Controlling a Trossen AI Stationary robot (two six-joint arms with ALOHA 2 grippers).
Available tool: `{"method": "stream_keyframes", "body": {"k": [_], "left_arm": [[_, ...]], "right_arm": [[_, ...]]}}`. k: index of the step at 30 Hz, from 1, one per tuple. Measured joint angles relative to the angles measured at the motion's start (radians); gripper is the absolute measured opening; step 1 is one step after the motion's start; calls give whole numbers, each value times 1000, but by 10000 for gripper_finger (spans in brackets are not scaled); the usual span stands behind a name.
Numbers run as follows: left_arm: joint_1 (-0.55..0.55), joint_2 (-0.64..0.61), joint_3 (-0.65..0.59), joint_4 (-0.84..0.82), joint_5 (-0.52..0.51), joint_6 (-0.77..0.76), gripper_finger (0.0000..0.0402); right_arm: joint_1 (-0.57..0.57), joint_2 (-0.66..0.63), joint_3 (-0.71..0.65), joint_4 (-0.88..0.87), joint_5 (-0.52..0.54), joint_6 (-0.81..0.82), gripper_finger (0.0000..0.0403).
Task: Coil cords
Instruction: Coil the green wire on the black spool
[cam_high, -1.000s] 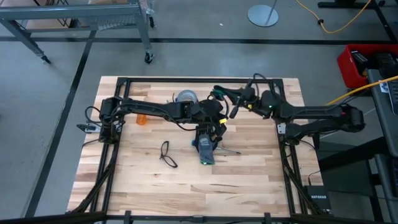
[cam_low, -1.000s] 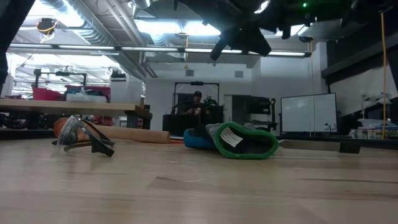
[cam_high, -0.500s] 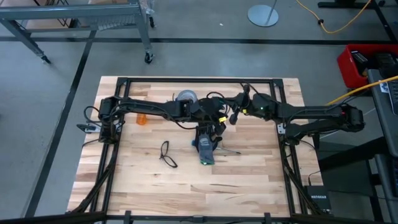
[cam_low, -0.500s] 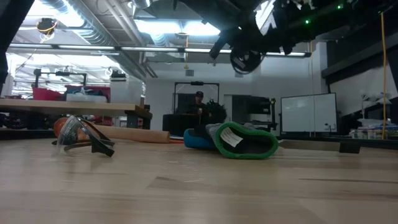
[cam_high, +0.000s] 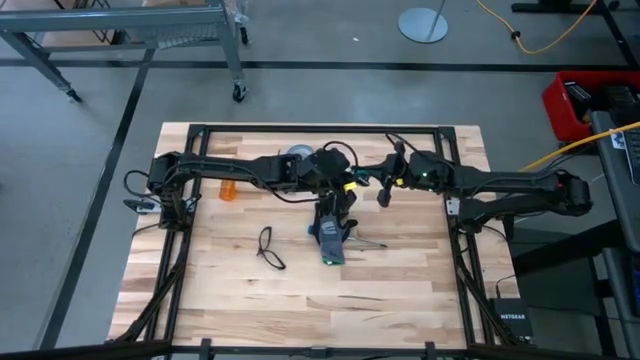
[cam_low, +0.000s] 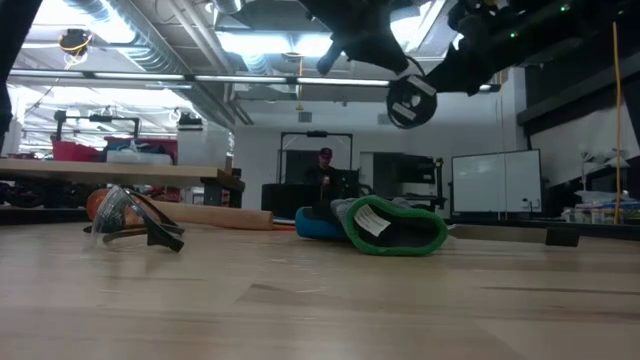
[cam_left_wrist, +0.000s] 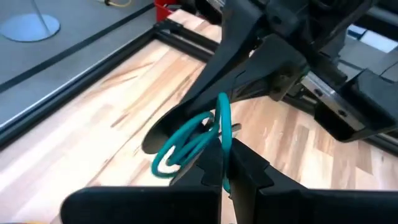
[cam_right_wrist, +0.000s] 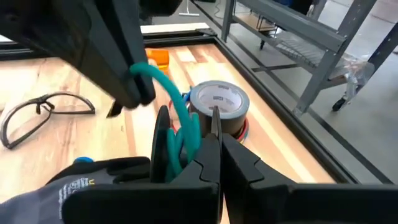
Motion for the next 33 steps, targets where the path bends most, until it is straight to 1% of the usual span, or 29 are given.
{"method": "stream_keyframes", "body": {"k": [5,8,10,17,22,26,28,33], "left_arm": [[0,-15,0,-59,-21,2,0],[0,-18,0,-102,-26,-4,0],[0,-20,0,-125,-30,-11,0],[-6,-21,1,-126,-32,-3,0],[-9,-21,1,-56,-34,27,0],[-17,-21,0,32,-38,95,0],[-22,-21,0,72,-58,123,0],[-42,-21,0,139,-144,198,0]], "right_arm": [[0,-62,0,-56,-26,0,1],[0,-105,0,-60,-53,1,1],[0,-138,0,-59,-54,1,1],[0,-250,-1,-43,-78,1,1],[0,-289,-1,-4,-109,25,1],[0,-294,0,37,-152,27,1],[0,-293,0,51,-180,31,1],[0,-301,0,104,-237,51,1]]}}
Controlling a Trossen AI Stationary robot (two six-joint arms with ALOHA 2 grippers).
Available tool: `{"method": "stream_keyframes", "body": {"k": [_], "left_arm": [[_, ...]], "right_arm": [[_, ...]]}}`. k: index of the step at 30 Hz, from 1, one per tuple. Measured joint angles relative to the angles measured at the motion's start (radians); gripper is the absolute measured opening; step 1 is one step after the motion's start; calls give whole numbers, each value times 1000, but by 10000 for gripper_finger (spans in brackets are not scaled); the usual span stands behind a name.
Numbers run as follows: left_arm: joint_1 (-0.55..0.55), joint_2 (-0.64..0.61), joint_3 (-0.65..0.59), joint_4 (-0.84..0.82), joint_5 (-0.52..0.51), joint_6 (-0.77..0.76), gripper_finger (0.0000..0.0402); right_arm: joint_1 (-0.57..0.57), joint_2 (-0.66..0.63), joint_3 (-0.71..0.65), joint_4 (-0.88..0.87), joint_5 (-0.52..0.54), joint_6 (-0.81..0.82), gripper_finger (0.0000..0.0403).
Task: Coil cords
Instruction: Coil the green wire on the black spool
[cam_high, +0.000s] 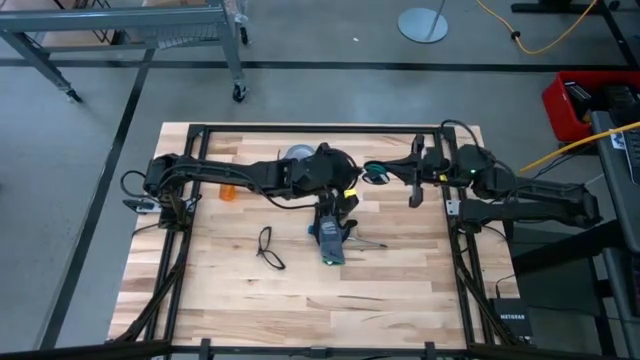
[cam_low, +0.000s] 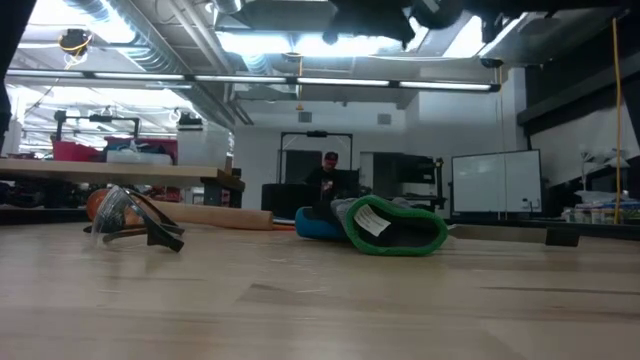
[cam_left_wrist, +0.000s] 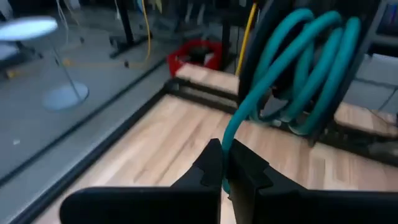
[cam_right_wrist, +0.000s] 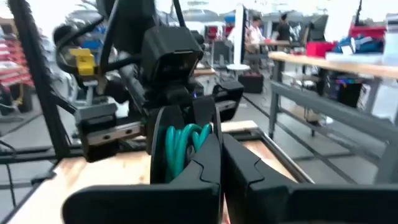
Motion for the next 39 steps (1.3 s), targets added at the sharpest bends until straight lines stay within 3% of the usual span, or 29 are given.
{"method": "stream_keyframes", "body": {"k": [10,20,39], "left_arm": [[-20,0,0,221,-6,159,0],[-30,1,0,395,84,265,0],[-37,2,0,477,202,296,17]], "right_arm": [[0,-49,0,108,-17,4,1],[0,-81,0,211,-62,25,1],[1,-132,0,225,-132,63,1]]}}
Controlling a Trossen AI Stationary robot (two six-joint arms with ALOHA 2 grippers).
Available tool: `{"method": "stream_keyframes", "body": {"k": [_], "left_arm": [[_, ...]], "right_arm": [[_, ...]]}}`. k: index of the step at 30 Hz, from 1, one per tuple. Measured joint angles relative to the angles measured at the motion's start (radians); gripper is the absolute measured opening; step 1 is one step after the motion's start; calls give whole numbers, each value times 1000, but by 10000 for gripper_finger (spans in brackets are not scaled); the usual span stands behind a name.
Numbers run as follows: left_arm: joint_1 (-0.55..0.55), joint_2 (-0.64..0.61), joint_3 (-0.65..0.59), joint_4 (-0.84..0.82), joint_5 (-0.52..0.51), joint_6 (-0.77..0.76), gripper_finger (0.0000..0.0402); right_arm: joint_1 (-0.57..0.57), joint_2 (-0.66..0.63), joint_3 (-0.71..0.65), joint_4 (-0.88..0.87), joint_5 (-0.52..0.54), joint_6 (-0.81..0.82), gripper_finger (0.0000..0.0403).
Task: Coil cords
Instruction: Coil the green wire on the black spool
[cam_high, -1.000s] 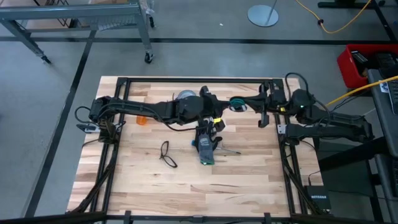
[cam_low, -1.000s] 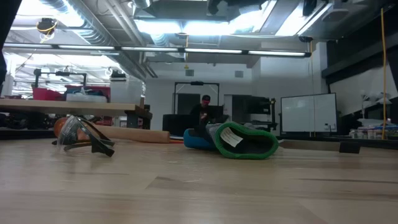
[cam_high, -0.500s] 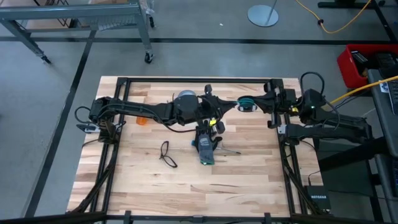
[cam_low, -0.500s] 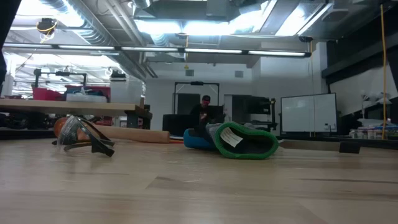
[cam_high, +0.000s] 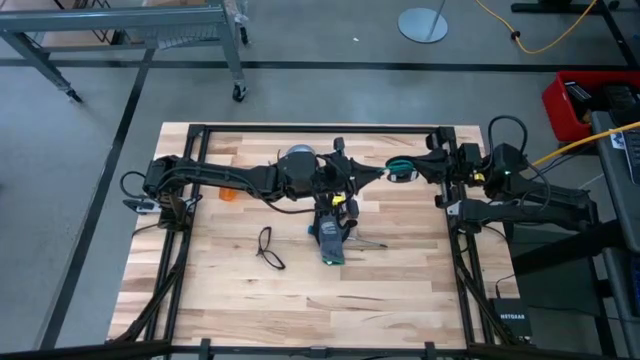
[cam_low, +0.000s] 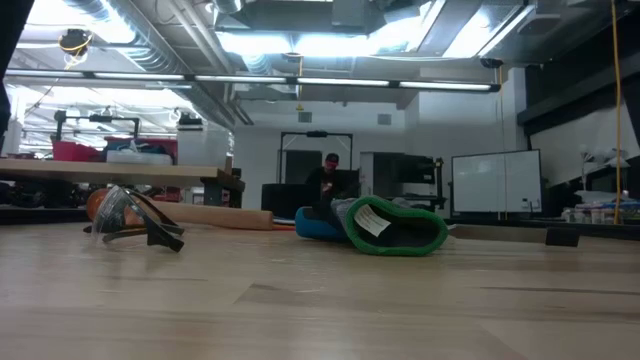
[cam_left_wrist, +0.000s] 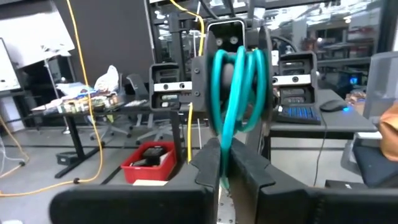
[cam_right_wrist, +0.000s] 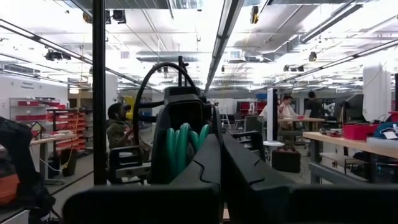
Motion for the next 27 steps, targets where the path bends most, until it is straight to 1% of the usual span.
{"method": "stream_keyframes", "body": {"k": [6,9,14,22,25,27], "left_arm": [[2,0,0,0,2,-34,18],[2,0,0,0,1,-34,20],[2,0,0,0,1,-5,39],[2,0,0,-2,1,-12,72],[2,0,0,0,0,0,70],[2,0,0,1,1,3,56]], "right_arm": [[0,5,0,-2,0,0,1],[0,5,0,-3,-17,0,1],[0,24,0,-1,-28,0,1],[0,65,0,18,-45,0,1],[0,73,0,32,-52,0,1],[0,74,0,40,-60,0,1]]}}
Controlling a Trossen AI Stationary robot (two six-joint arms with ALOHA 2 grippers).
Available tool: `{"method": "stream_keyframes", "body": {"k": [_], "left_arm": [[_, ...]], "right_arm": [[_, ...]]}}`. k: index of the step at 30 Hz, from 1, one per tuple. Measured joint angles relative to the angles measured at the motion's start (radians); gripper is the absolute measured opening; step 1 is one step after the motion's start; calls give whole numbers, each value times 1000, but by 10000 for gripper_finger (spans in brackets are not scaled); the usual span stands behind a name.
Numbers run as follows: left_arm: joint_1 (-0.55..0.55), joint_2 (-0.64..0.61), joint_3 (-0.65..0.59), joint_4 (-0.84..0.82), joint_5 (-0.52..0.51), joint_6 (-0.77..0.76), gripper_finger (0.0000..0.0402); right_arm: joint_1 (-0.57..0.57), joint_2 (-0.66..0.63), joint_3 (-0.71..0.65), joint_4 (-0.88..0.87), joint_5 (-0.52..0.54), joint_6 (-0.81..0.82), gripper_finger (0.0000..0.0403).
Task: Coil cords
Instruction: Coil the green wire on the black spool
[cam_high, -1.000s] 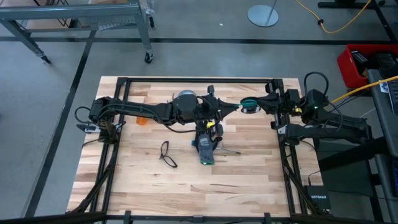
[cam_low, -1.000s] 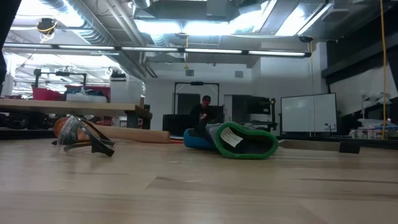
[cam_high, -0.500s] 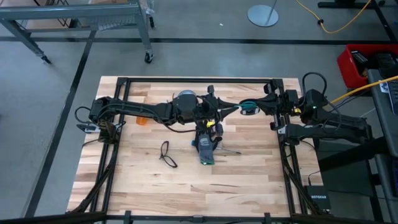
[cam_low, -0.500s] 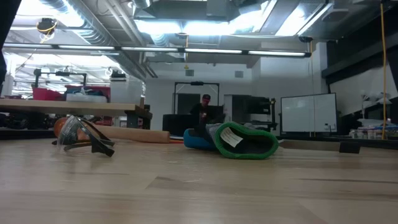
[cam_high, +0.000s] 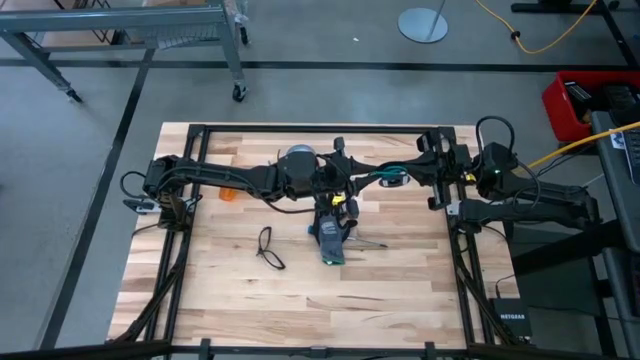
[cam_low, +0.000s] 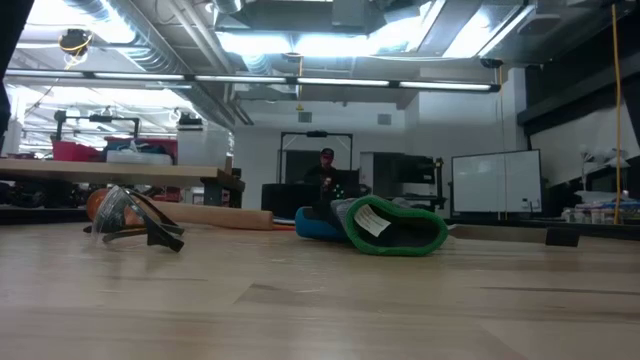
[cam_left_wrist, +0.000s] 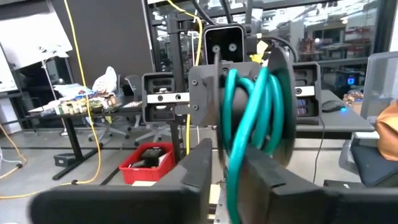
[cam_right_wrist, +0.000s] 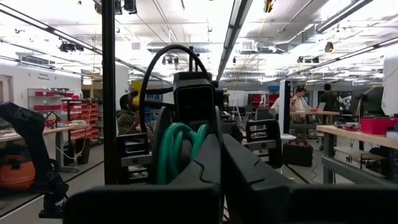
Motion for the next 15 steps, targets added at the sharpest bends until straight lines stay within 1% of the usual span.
{"method": "stream_keyframes", "body": {"k": [3,4,7,11,15], "left_arm": [[-1,0,0,-2,1,1,17],[-1,0,0,-2,2,2,9],[-1,0,0,-1,2,2,6],[-1,0,0,-2,-11,4,2],[-1,-1,0,-4,-64,26,1]], "right_arm": [[-1,-2,0,-2,-1,0,1],[-1,-6,0,-4,-1,0,1],[-1,-8,0,-7,-2,0,11],[-1,-10,0,0,16,-6,40],[-1,-21,0,1,79,-12,61]]}}
